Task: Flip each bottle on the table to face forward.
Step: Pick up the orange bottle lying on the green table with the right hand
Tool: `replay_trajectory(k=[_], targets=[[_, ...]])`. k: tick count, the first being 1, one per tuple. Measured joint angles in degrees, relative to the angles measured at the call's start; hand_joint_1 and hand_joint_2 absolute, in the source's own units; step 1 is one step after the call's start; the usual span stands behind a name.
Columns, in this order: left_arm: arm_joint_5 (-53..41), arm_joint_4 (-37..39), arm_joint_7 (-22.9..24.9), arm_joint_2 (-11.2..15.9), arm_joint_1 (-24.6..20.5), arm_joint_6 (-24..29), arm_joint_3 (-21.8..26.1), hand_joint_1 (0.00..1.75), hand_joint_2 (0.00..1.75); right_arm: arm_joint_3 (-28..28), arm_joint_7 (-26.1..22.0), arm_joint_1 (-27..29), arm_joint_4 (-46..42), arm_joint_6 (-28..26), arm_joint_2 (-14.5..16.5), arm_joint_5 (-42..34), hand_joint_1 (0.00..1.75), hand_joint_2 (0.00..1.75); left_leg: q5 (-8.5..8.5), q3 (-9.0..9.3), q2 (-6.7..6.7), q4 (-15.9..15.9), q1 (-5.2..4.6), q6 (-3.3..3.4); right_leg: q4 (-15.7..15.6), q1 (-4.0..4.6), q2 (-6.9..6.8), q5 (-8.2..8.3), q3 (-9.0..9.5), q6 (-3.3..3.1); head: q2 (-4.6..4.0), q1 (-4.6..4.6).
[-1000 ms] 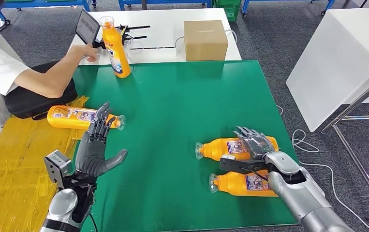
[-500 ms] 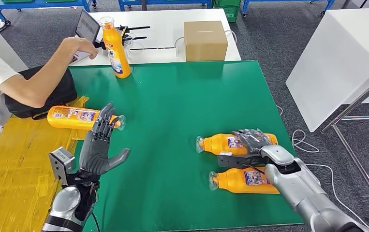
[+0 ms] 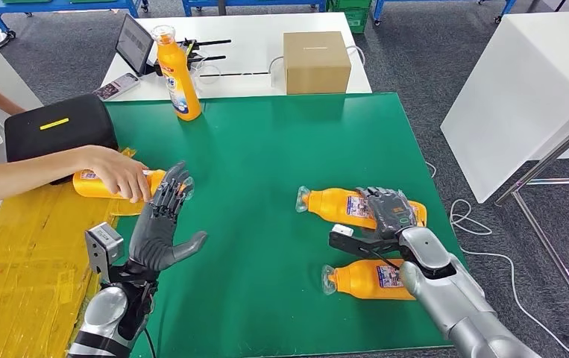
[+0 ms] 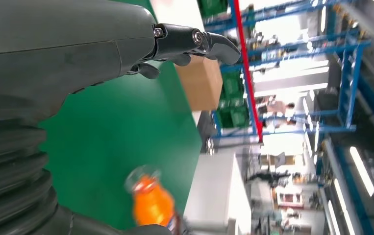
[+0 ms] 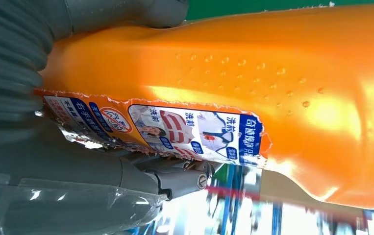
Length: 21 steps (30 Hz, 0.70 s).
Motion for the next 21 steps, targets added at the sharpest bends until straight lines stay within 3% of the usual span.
replay_trajectory(k=[6, 12, 21], targets=[[-0.4, 0.0, 2.1, 0.7, -1.1, -1.8, -1.2, 0.0, 1.75, -5.9, -0.9, 3.9, -6.5, -6.8, 2.6, 0.3, 1.75, 1.75, 0.0, -0.02, -0.04, 0.0, 0.01, 0.0, 0.0, 0.01, -0.01, 0.0, 0.0, 0.0, 0.0, 0.0], [-1.0, 0.6, 3.8, 1.7, -3.2, -3.5, -4.0, 0.0, 1.75, -11.6, -4.8, 6.8, -11.7, -15.1, 5.7, -0.4, 1.75, 1.75, 0.0, -0.02, -0.07, 0.0, 0.0, 0.0, 0.0, 0.0, -0.01, 0.0, 0.0, 0.0, 0.0, 0.01], [-1.0, 1.9, 4.1, 2.7, -5.2, -4.0, -6.5, 0.0, 1.75, -15.2, -5.4, 8.2, -14.9, -16.1, 8.0, -0.6, 1.75, 1.75, 0.0, -0.02, -0.07, 0.0, 0.0, 0.0, 0.0, 0.0, -0.01, 0.0, -0.01, 0.0, 0.0, 0.0]])
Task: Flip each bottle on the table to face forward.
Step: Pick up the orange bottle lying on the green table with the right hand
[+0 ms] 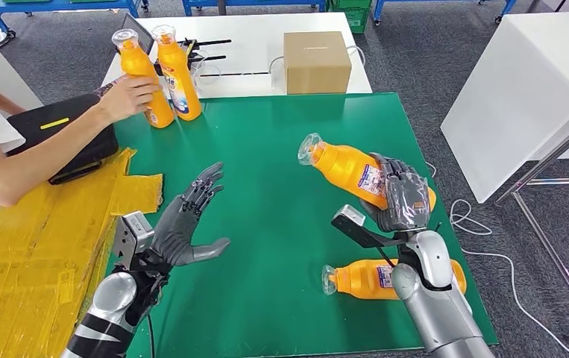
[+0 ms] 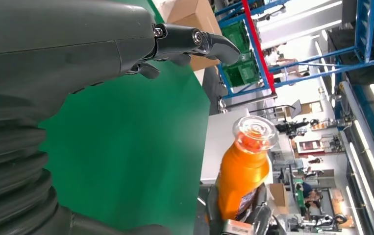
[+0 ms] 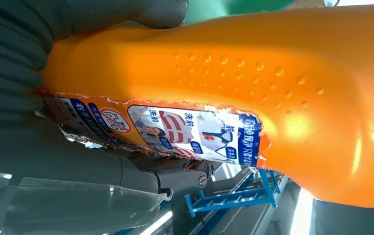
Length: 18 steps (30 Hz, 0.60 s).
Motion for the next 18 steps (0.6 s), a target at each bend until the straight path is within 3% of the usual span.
replay_trajectory(k=[13, 18], targets=[[0.1, 0.2, 0.2, 0.5, -0.4, -0.4, -0.6, 0.0, 1.75, -1.1, -1.0, 0.6, -1.0, -0.4, 0.7, -0.9, 1.71, 1.75, 0.0, 0.01, 0.0, 0.0, 0.0, 0.0, 0.0, 0.01, 0.0, 0.0, 0.0, 0.0, 0.0, 0.01], [1.4, 1.0, 1.9, 0.9, -2.9, -2.3, -2.6, 0.0, 1.75, -1.5, -7.2, 0.4, -1.6, 4.5, 2.4, -13.9, 1.74, 1.75, 0.01, -0.01, -0.02, 0.0, 0.01, 0.0, 0.0, 0.01, -0.01, 0.0, 0.0, 0.0, 0.0, 0.01]])
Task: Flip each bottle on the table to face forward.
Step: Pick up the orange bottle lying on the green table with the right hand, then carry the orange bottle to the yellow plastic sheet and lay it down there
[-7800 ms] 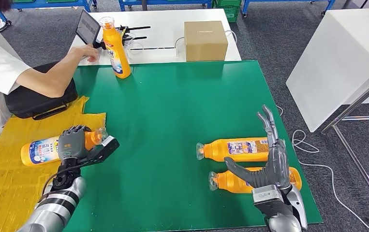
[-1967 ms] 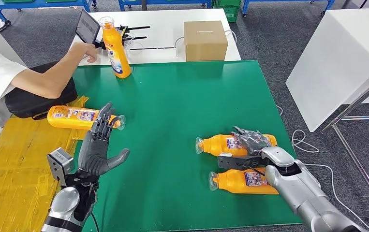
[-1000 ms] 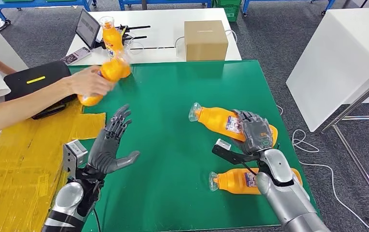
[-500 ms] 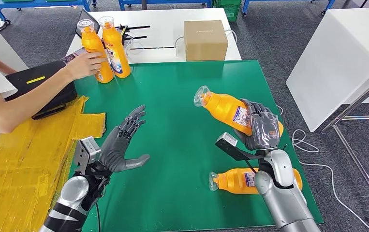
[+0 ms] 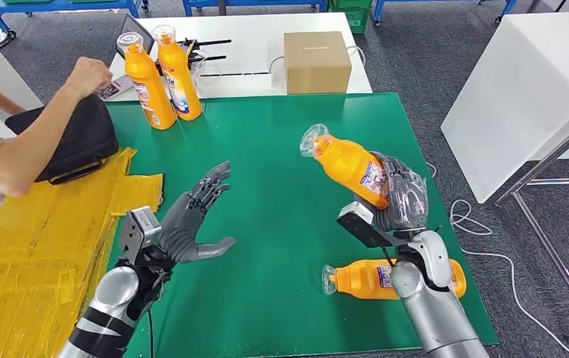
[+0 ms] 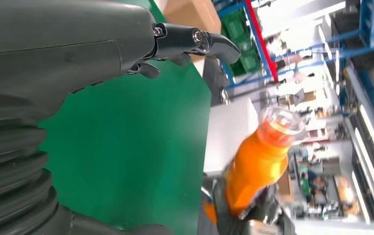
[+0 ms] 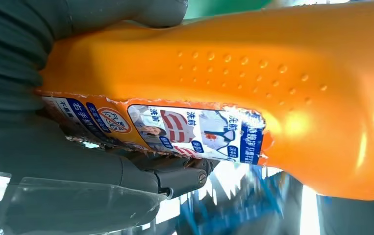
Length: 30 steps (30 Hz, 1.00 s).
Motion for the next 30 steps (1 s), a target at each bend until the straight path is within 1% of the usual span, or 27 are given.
replay_trajectory(k=[3, 6, 8, 11, 13, 15, 20, 24, 30], targets=[[1.6, 1.1, 1.1, 0.1, -2.8, -0.6, -1.7, 0.0, 1.75, 0.0, -3.6, -0.9, 0.1, 5.0, 2.1, -9.7, 1.75, 1.75, 0.02, 0.01, -0.01, 0.0, 0.0, -0.01, 0.0, 0.0, 0.0, 0.01, 0.0, 0.0, 0.0, 0.0], [4.0, 2.5, 2.1, 0.0, -5.7, -1.3, -3.5, 0.0, 1.75, 0.5, -5.1, -2.4, 1.2, 8.2, 4.9, -15.5, 1.75, 1.75, 0.04, 0.02, 0.0, 0.0, 0.03, -0.03, 0.0, 0.02, 0.01, 0.01, 0.0, -0.01, 0.0, 0.0], [6.2, 3.5, 2.8, -0.3, -7.6, -1.8, -4.6, 0.0, 1.75, 1.5, -5.7, -3.5, 3.6, 8.8, 7.3, -17.9, 1.75, 1.75, 0.05, 0.02, 0.01, 0.0, 0.06, -0.03, 0.0, 0.03, 0.02, 0.01, 0.0, -0.01, 0.0, 0.01], [8.3, 4.7, 3.5, -0.9, -10.1, -1.7, -6.3, 0.0, 1.75, 3.9, -7.2, -5.4, 8.8, 7.6, 11.1, -20.0, 1.75, 1.75, 0.05, 0.04, 0.04, 0.0, 0.09, -0.04, 0.1, 0.05, 0.04, 0.01, 0.0, -0.01, 0.0, 0.01], [8.8, 5.1, 3.5, -1.2, -11.0, -1.4, -7.2, 0.0, 1.75, 5.3, -7.9, -6.2, 11.4, 7.5, 12.8, -21.3, 1.75, 1.75, 0.05, 0.03, 0.0, 0.0, 0.09, -0.05, 0.1, 0.06, 0.02, 0.0, 0.0, -0.01, 0.0, 0.01], [9.0, 5.3, 3.5, -1.3, -11.3, -1.3, -7.6, 0.0, 1.75, 5.9, -8.2, -6.6, 12.7, 7.7, 13.6, -22.1, 1.75, 1.75, 0.06, 0.01, -0.03, 0.0, 0.09, -0.05, 0.1, 0.06, 0.0, 0.0, -0.01, -0.01, 0.0, 0.02], [9.1, 5.5, 3.5, -1.3, -11.5, -1.2, -7.8, 0.0, 1.75, 6.2, -8.3, -6.9, 13.3, 8.0, 13.9, -22.5, 1.75, 1.75, 0.06, 0.0, -0.04, 0.0, 0.09, -0.05, 0.1, 0.06, -0.01, 0.0, -0.01, -0.01, 0.0, 0.01], [10.1, 6.7, 3.1, -1.3, -12.2, -0.8, -8.7, 0.0, 1.75, 8.5, -8.7, -8.4, 17.0, 8.8, 15.6, -23.7, 1.75, 1.75, 0.06, -0.02, -0.04, 0.0, 0.1, -0.05, 0.0, 0.03, 0.0, 0.0, -0.01, -0.01, 0.0, 0.02], [11.0, 7.0, 2.6, -1.3, -12.5, -0.8, -9.1, 0.0, 1.75, 10.9, -8.7, -10.1, 20.3, 8.6, 16.7, -22.0, 1.75, 1.75, 0.05, -0.01, -0.04, 0.0, 0.08, -0.05, 0.0, 0.04, 0.0, 0.0, -0.01, -0.01, 0.0, 0.01]])
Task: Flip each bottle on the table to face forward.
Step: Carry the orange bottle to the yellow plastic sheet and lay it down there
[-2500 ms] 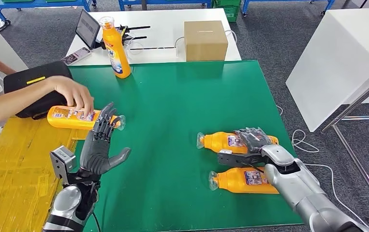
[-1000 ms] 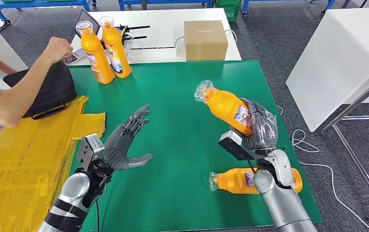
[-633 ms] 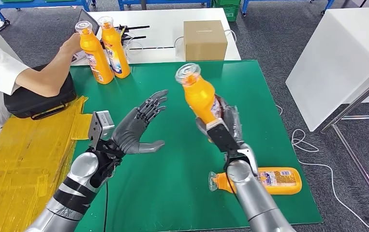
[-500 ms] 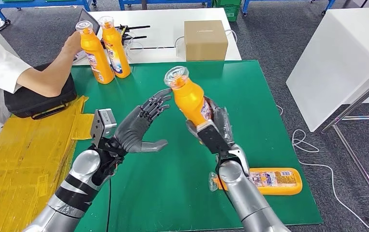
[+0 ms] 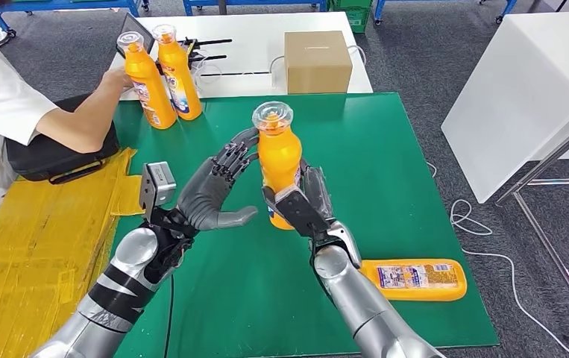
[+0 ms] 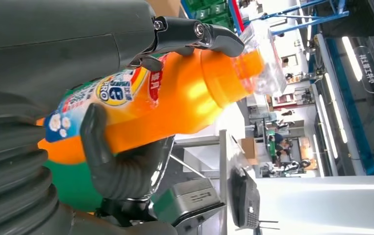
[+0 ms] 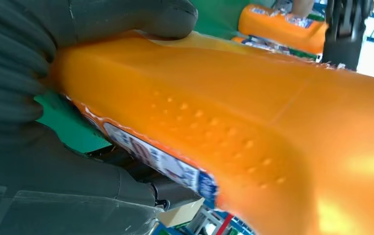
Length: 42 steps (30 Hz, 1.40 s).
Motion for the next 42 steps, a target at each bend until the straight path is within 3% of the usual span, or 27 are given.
replay_trajectory(k=[19, 42], targets=[[-0.1, 3.7, -1.4, -0.3, -2.0, 4.3, 0.2, 0.0, 1.75, 10.2, 0.6, -0.4, 3.8, -1.8, 2.6, 3.6, 1.75, 1.75, 0.0, -0.02, 0.0, 0.0, 0.03, 0.0, 0.0, 0.0, 0.0, 0.0, -0.02, 0.0, 0.0, 0.02], [-6.6, 5.7, -2.9, -1.2, -2.1, 7.1, 0.1, 0.0, 1.75, 11.1, 1.7, -0.3, 3.8, -2.4, 2.5, 1.8, 1.75, 1.75, 0.0, -0.01, 0.0, 0.0, 0.02, 0.0, 0.0, 0.01, 0.0, 0.0, -0.03, 0.0, 0.0, 0.01]])
